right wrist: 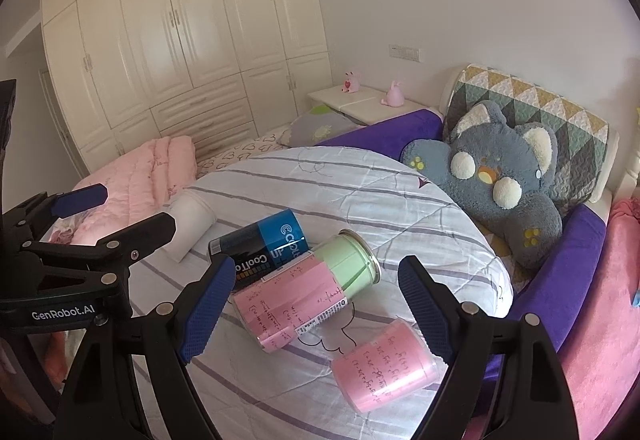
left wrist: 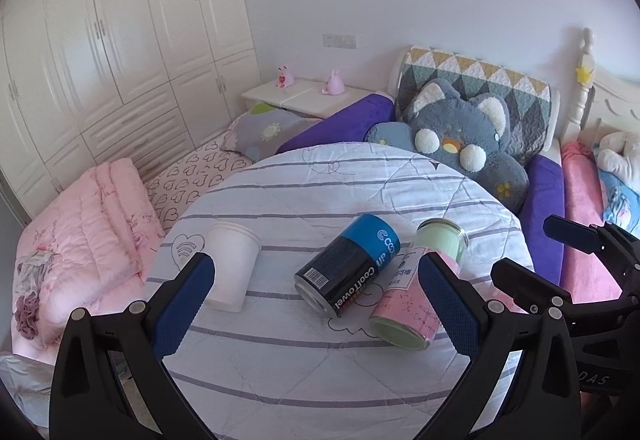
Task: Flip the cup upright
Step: 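Move the left gripper toward the blue-and-black cup lying on its side, then close the left gripper around the body of the blue-and-black cup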
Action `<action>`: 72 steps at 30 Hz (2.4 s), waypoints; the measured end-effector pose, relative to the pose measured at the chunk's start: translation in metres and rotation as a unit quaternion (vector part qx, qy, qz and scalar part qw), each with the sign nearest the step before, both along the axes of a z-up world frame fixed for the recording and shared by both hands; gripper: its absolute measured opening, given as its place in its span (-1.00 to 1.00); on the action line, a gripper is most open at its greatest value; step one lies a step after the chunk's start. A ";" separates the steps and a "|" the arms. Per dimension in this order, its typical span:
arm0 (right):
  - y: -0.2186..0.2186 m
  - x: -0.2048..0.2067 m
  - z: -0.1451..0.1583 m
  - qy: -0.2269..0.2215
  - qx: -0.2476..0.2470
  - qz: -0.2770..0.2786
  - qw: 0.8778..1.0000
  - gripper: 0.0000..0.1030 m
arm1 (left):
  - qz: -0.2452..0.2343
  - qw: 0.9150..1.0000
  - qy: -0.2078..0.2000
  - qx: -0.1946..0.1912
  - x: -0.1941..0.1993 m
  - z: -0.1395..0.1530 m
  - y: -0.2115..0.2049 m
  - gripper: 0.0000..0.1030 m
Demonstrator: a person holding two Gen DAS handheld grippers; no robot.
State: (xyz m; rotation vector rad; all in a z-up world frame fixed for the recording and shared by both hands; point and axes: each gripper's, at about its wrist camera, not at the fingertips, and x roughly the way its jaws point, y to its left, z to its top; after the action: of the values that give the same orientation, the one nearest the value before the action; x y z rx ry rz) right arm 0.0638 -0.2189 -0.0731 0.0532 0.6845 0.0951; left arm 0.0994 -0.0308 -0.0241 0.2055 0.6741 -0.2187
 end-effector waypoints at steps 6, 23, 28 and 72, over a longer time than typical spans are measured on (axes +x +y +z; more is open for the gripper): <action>-0.004 -0.002 0.000 0.001 0.003 -0.008 1.000 0.65 | -0.017 1.000 -0.015 -0.003 -0.003 0.000 -0.005 1.00; 0.000 -0.009 0.000 0.006 0.005 -0.006 1.000 0.65 | -0.038 0.999 -0.009 -0.027 -0.001 -0.001 -0.001 1.00; 0.002 -0.009 0.000 0.007 0.007 -0.005 1.000 0.65 | -0.042 0.999 -0.011 -0.013 0.001 -0.001 0.000 1.00; -0.007 0.057 -0.054 0.070 0.044 -0.008 0.997 0.65 | -0.111 0.958 0.263 0.004 0.135 -0.128 -0.019 0.46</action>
State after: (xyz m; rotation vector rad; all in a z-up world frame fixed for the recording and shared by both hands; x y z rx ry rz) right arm 0.1211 -0.2260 -0.1275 0.1504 0.8191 0.1060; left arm 0.2340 -0.0502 -0.1518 0.2335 1.1830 -0.4960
